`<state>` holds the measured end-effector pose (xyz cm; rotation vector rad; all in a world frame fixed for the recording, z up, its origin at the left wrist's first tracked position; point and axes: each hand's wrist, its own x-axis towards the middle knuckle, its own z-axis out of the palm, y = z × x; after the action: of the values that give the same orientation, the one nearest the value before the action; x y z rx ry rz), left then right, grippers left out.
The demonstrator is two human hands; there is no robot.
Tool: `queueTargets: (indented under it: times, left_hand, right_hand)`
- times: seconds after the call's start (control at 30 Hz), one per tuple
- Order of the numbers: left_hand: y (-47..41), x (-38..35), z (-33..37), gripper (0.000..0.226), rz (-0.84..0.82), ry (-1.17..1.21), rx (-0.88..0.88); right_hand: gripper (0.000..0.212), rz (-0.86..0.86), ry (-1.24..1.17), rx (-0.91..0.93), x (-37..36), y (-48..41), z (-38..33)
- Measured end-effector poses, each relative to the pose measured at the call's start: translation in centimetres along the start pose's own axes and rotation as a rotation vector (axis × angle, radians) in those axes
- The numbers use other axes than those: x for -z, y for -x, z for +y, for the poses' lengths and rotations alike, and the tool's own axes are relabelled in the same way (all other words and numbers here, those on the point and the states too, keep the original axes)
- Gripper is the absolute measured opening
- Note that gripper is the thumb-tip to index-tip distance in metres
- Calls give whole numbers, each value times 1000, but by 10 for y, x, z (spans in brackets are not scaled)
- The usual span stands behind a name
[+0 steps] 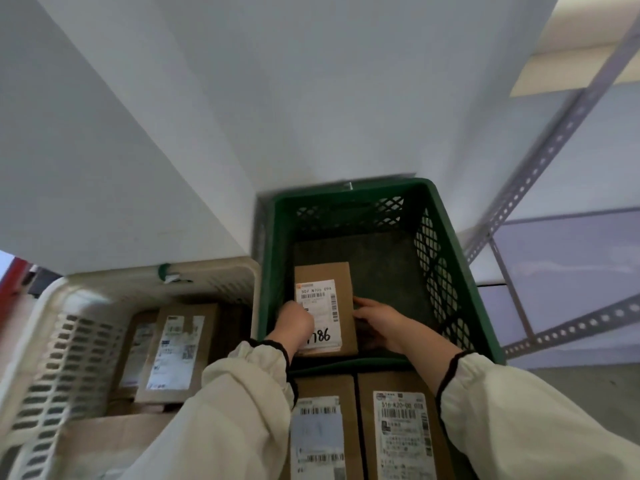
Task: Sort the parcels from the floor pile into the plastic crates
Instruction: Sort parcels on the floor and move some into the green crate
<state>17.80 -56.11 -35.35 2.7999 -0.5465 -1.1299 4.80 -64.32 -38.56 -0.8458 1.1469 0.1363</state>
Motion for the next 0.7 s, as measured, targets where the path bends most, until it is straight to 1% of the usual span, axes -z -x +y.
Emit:
queueTargets:
  times: [0.1, 0.17, 0.23, 0.33, 0.4, 0.5, 0.7]
  left_hand:
    - [9, -1, -3, 26, 49, -208, -115]
    - [14, 3, -6, 26, 135, -375, -235]
    - [14, 10, -7, 27, 183, -545, -356]
    - [11, 18, -6, 32, 131, -699, -485]
    - [11, 20, -6, 31, 109, -764, -512]
    - [11, 20, -7, 28, 108, -815, -519]
    - [12, 18, -9, 30, 114, -829, -515]
  right_hand:
    - [51, -2, 16, -5, -5, 3, -1]
    - [51, 1, 19, -5, -7, 7, -3]
    - [51, -1, 52, -1, -10, 9, -3]
    - [54, 14, 119, 11, -16, 9, -2]
    - [56, 17, 95, 10, -19, 8, -2]
    - [52, -19, 21, 16, -24, 13, -3]
    - [54, -1, 25, 41, -28, 16, -2]
